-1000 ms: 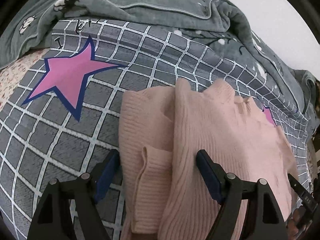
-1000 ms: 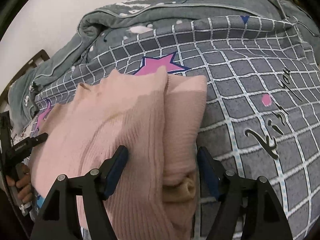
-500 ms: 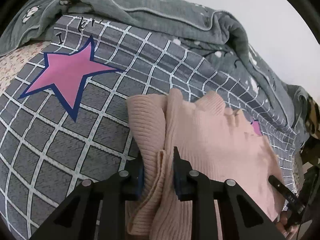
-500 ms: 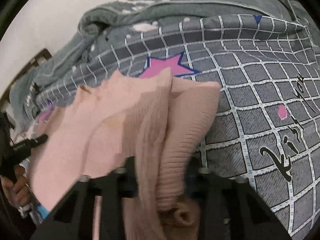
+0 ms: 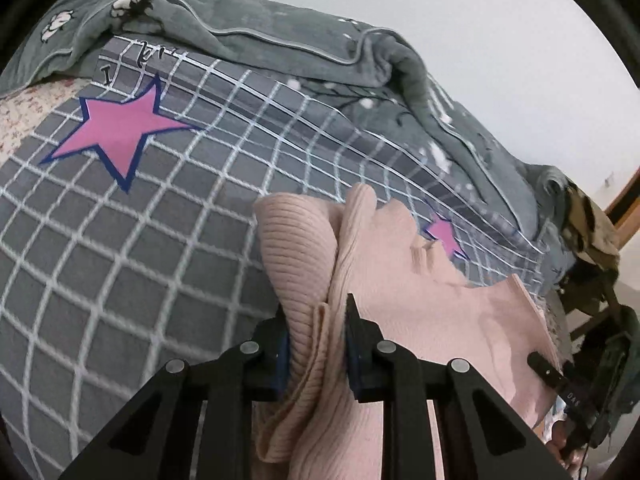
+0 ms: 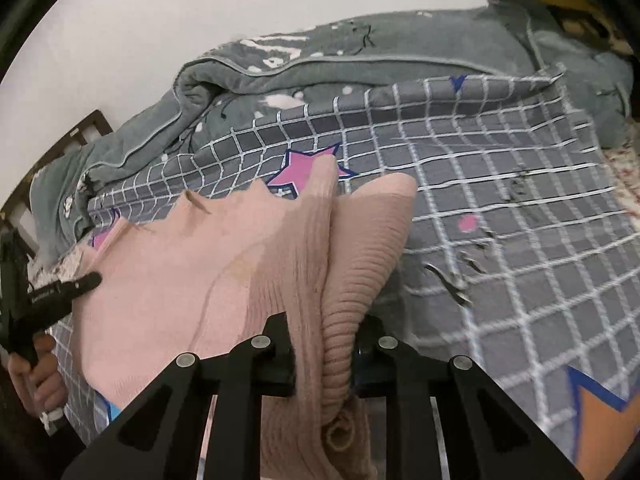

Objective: Fold small clothes

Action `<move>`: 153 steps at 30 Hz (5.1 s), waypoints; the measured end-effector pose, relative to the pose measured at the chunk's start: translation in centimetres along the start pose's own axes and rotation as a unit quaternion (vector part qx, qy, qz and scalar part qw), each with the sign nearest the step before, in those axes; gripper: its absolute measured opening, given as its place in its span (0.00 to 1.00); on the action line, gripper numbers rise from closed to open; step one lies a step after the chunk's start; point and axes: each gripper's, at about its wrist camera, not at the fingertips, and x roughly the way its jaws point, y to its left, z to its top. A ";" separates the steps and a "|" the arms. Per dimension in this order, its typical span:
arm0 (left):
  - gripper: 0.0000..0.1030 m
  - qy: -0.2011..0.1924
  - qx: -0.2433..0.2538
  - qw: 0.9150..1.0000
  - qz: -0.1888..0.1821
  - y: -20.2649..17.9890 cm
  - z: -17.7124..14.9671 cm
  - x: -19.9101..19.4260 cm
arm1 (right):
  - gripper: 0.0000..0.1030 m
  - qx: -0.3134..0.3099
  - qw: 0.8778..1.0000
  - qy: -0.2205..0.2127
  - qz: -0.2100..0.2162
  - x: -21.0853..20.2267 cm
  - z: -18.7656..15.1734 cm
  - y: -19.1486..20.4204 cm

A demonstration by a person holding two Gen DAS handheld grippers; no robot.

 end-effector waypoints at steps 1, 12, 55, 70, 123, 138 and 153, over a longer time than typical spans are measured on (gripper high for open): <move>0.21 -0.001 0.002 1.000 0.000 -0.2 -0.8 -0.4 | 0.18 -0.004 1.000 -0.001 -0.002 -0.7 -0.4 -0.2; 0.30 -0.013 0.007 1.000 0.025 0.8 -2.8 -0.1 | 0.25 -0.009 1.000 0.006 -0.012 1.2 -3.6 -2.1; 0.52 0.034 0.024 0.999 0.016 0.9 -4.1 0.7 | 0.46 -0.127 0.984 -0.057 -0.107 3.8 -8.2 13.8; 0.53 0.033 0.035 0.998 0.031 0.5 -4.5 1.0 | 0.46 -0.133 0.981 -0.075 -0.123 3.8 -9.3 14.2; 0.22 0.043 0.001 0.998 0.036 -2.6 -3.3 -1.3 | 0.47 -0.135 0.987 -0.008 -0.088 0.2 -10.5 13.9; 0.22 0.053 0.046 0.992 0.100 -15.7 -3.1 -3.1 | 0.51 -0.052 0.997 -0.001 0.065 -6.7 -12.1 5.9; 0.25 0.145 0.120 0.979 0.079 -29.1 -10.9 5.8 | 0.51 0.023 0.999 -0.047 0.003 -13.7 -12.4 -5.8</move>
